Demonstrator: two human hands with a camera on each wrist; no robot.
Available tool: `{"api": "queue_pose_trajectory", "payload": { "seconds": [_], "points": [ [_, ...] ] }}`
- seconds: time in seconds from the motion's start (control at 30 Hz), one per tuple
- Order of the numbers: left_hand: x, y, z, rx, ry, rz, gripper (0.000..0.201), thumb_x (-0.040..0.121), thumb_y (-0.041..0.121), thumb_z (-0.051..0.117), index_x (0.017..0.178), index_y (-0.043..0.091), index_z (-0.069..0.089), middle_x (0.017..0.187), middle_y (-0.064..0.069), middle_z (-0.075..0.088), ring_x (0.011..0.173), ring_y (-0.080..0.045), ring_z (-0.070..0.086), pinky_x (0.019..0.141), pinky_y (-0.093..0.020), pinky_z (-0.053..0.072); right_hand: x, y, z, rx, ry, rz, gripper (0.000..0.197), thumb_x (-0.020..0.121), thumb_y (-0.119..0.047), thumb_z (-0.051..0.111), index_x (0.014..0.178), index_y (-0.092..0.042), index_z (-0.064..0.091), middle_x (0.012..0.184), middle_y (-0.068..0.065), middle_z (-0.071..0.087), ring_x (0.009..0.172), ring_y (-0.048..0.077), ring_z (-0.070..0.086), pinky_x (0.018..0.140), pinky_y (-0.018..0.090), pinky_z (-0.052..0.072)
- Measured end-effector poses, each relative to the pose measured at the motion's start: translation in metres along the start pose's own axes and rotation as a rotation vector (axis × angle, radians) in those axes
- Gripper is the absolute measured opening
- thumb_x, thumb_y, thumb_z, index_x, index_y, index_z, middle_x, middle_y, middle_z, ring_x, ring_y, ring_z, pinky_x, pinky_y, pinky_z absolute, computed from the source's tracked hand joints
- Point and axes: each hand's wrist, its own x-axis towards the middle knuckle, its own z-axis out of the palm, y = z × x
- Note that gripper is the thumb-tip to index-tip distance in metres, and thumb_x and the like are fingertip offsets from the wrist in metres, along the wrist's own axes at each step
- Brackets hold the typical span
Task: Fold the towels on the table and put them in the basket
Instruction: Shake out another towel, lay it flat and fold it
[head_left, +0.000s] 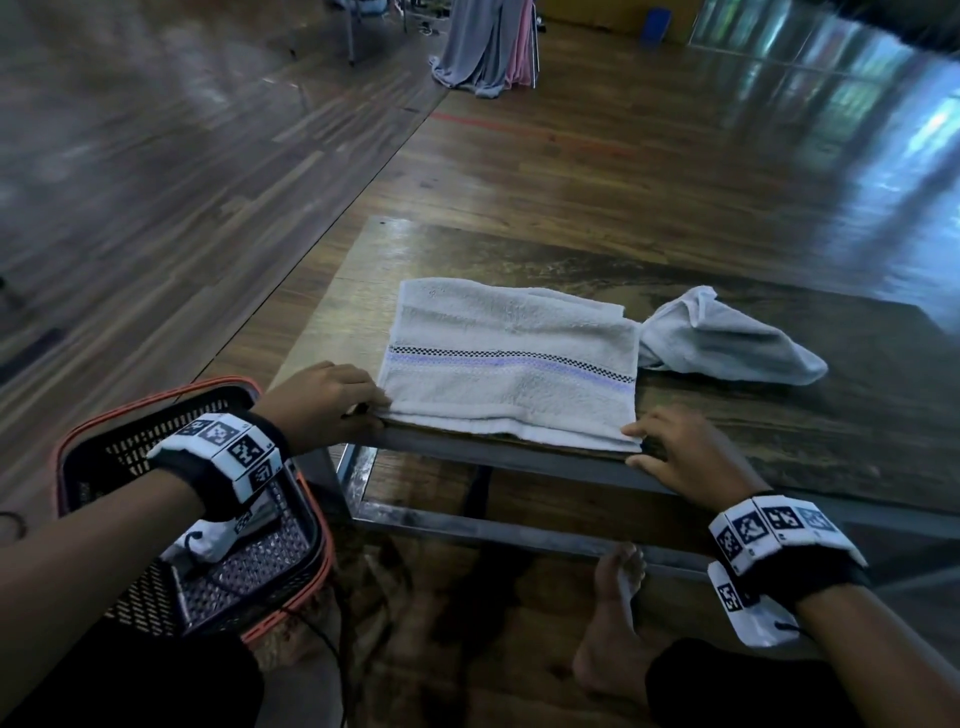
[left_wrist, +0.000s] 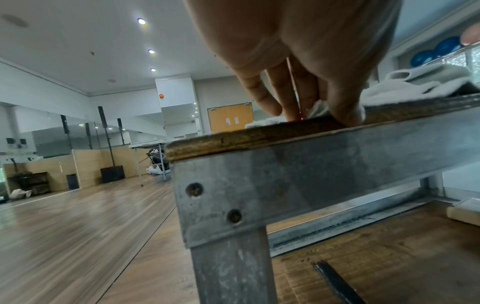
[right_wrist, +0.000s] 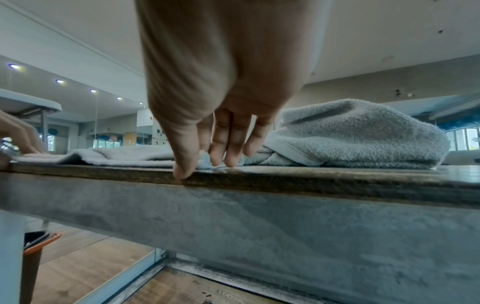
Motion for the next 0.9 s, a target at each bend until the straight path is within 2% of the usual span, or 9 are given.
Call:
{"api": "queue_pose_trajectory", "payload": {
  "seconds": [0.1,0.3,0.47,0.57,0.6,0.67,0.73,0.8,0.9],
  "points": [
    [0.001,0.007,0.0,-0.027,0.006,0.03,0.019,0.068,0.007,0.08,0.085,0.009,0.072,0.076,-0.006,0.067,0.067,-0.025,0.064,0.061,-0.032,0.05,-0.001,-0.003,0.002,0.005,0.016,-0.018,0.03,0.081,-0.024,0.07,0.109,-0.014,0.066,0.103,0.004,0.064,0.101,0.02,0.056,0.086,0.031,0.044],
    [-0.001,0.008,-0.005,-0.119,-0.031,-0.089,0.013,0.077,0.009,0.071,0.09,0.009,0.069,0.087,-0.007,0.065,0.075,-0.025,0.061,0.064,-0.03,0.046,-0.007,-0.006,-0.005,0.023,0.101,-0.02,0.019,0.08,-0.018,0.07,0.098,-0.013,0.07,0.093,0.005,0.065,0.088,0.02,0.06,0.075,0.033,0.049],
    [-0.002,0.017,-0.023,-0.031,0.103,-0.15,0.009,0.08,0.019,0.07,0.084,0.014,0.063,0.083,0.001,0.062,0.065,-0.021,0.058,0.062,-0.025,0.037,-0.013,-0.022,-0.023,-0.071,0.313,-0.038,0.018,0.063,-0.007,0.077,0.078,-0.012,0.069,0.075,0.005,0.065,0.07,0.026,0.063,0.059,0.037,0.051],
    [-0.004,0.027,-0.041,-0.081,0.227,-0.183,0.009,0.078,0.013,0.071,0.081,0.012,0.062,0.081,-0.001,0.059,0.066,-0.022,0.057,0.059,-0.029,0.043,-0.02,-0.033,-0.041,-0.093,0.405,-0.027,0.021,0.058,-0.006,0.077,0.076,-0.014,0.067,0.073,0.004,0.065,0.066,0.025,0.063,0.057,0.035,0.049],
    [-0.004,0.031,-0.048,-0.093,0.276,-0.183,0.009,0.078,0.011,0.07,0.08,0.011,0.062,0.082,-0.001,0.058,0.068,-0.02,0.056,0.06,-0.03,0.045,-0.021,-0.035,-0.049,-0.051,0.439,0.0,0.021,0.061,-0.005,0.075,0.078,-0.013,0.067,0.075,0.005,0.065,0.068,0.026,0.062,0.059,0.035,0.05],
    [-0.004,0.035,-0.064,-0.139,0.372,-0.199,0.012,0.077,0.007,0.069,0.081,0.014,0.059,0.082,0.002,0.057,0.072,-0.013,0.053,0.064,-0.023,0.041,-0.026,-0.037,-0.065,0.122,0.498,0.052,0.018,0.069,-0.004,0.07,0.083,-0.013,0.065,0.081,0.005,0.065,0.075,0.022,0.062,0.068,0.037,0.052],
    [-0.002,0.039,-0.084,-0.221,0.433,-0.226,0.018,0.079,0.008,0.067,0.081,0.021,0.055,0.079,0.01,0.057,0.07,-0.006,0.051,0.064,-0.021,0.039,-0.03,-0.037,-0.086,0.313,0.539,0.047,0.019,0.074,-0.002,0.068,0.084,-0.018,0.063,0.084,0.0,0.066,0.079,0.014,0.063,0.075,0.025,0.051],
    [0.0,0.043,-0.108,-0.329,0.474,-0.223,0.017,0.081,0.011,0.065,0.081,0.024,0.055,0.074,0.014,0.058,0.069,-0.001,0.055,0.064,-0.018,0.043,-0.035,-0.039,-0.113,0.394,0.568,0.034,0.024,0.076,-0.003,0.068,0.081,-0.025,0.061,0.081,-0.008,0.067,0.077,0.006,0.062,0.069,0.01,0.045],
    [0.007,0.053,-0.154,-0.429,0.553,-0.152,0.01,0.082,0.019,0.067,0.084,0.023,0.058,0.075,0.016,0.061,0.071,0.004,0.057,0.063,-0.008,0.043,-0.041,-0.04,-0.156,0.458,0.647,0.018,0.024,0.078,-0.007,0.067,0.078,-0.03,0.061,0.076,-0.006,0.067,0.073,0.007,0.061,0.063,0.016,0.045]
  ]
}}
